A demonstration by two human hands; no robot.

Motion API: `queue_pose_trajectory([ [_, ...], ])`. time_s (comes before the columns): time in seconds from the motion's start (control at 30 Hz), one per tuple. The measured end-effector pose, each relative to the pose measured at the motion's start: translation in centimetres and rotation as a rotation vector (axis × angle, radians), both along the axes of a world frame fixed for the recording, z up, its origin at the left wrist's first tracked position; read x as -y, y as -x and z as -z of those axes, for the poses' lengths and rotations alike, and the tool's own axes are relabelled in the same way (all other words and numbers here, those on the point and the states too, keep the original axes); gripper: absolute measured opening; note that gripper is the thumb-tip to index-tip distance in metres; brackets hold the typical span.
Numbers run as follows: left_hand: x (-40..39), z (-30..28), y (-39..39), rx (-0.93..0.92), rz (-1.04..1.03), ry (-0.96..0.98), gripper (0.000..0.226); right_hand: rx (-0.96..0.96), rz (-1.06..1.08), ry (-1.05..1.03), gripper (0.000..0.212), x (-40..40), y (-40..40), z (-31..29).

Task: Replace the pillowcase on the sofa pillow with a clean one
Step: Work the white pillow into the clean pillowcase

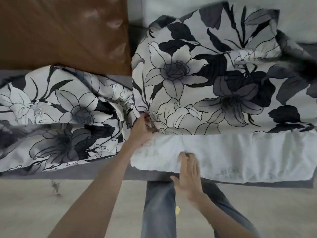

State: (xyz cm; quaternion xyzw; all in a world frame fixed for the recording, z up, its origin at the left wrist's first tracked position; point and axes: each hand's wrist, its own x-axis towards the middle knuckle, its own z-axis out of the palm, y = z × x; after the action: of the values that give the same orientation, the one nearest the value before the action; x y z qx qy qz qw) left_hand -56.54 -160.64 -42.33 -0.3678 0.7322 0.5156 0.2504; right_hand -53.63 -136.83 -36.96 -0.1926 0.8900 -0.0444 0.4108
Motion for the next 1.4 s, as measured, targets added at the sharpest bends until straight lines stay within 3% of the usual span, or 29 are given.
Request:
queue_pose_trajectory([
  [0.1,0.3,1.1,0.5,0.027,0.329,0.018,0.083,-0.23,-0.203,0.007,0.102,2.2,0.6,2.4],
  [0.17,-0.3,1.8,0.3,-0.067,0.245,0.068,0.074,-0.303,-0.296,-0.027,0.098,3.8,1.8,4.3],
  [0.3,-1.4,1.1,-0.4,-0.209,-0.017,0.26,0.045,-0.418,-0.377,-0.005,0.063,5.7,5.9,4.7],
  [0.4,-1.3,-1.8,0.7,-0.276,-0.01,0.332,0.021,-0.34,-0.359,0.09,0.075,5.8,8.7,1.2],
  [0.43,-1.1,-3.2,1.4,-0.329,0.004,0.36,0.01,-0.334,-0.321,0.112,0.08,5.6,9.6,-0.6],
  [0.5,-0.3,-7.0,3.2,-0.414,0.042,0.412,0.012,-0.352,-0.187,0.185,0.077,5.8,11.5,-4.9],
  [0.6,1.1,-14.1,7.4,-0.491,0.049,0.449,0.019,-0.404,0.11,0.345,0.051,6.4,15.2,-12.5],
  [0.67,1.7,-18.7,10.5,-0.541,-0.089,0.357,0.021,-0.455,0.338,0.458,0.029,6.8,18.5,-17.1],
  [0.73,2.1,-23.4,13.3,-0.61,-0.328,0.084,0.025,-0.501,0.516,0.553,0.017,7.1,21.9,-22.0],
  [0.8,1.9,-26.5,14.9,-0.695,-0.522,-0.148,0.02,-0.505,0.644,0.633,0.024,7.3,24.6,-26.5],
  [0.87,0.8,-27.9,14.8,-0.71,-0.589,-0.143,0.026,-0.498,0.72,0.685,0.035,6.9,26.8,-30.5],
  [0.97,-3.2,-27.5,12.5,-0.53,-0.664,-0.02,0.047,-0.463,0.817,0.738,0.023,4.6,29.5,-35.1],
  [1.1,-9.6,-27.7,12.5,-0.481,-0.486,-0.149,0.066,-0.433,0.885,0.773,0.007,-0.6,31.8,-41.8],
  [1.2,-12.7,-31.0,16.8,-0.536,-0.324,-0.166,0.074,-0.406,1.008,0.752,0.013,-4.8,33.9,-46.3],
  [1.3,-15.1,-34.5,21.7,-0.628,-0.32,-0.08,0.055,-0.358,1.12,0.707,0.033,-8.8,36.5,-48.6],
  [1.4,-16.0,-37.0,24.8,-0.669,-0.253,0.219,0.029,-0.269,1.22,0.697,0.039,-11.7,37.6,-48.8],
])
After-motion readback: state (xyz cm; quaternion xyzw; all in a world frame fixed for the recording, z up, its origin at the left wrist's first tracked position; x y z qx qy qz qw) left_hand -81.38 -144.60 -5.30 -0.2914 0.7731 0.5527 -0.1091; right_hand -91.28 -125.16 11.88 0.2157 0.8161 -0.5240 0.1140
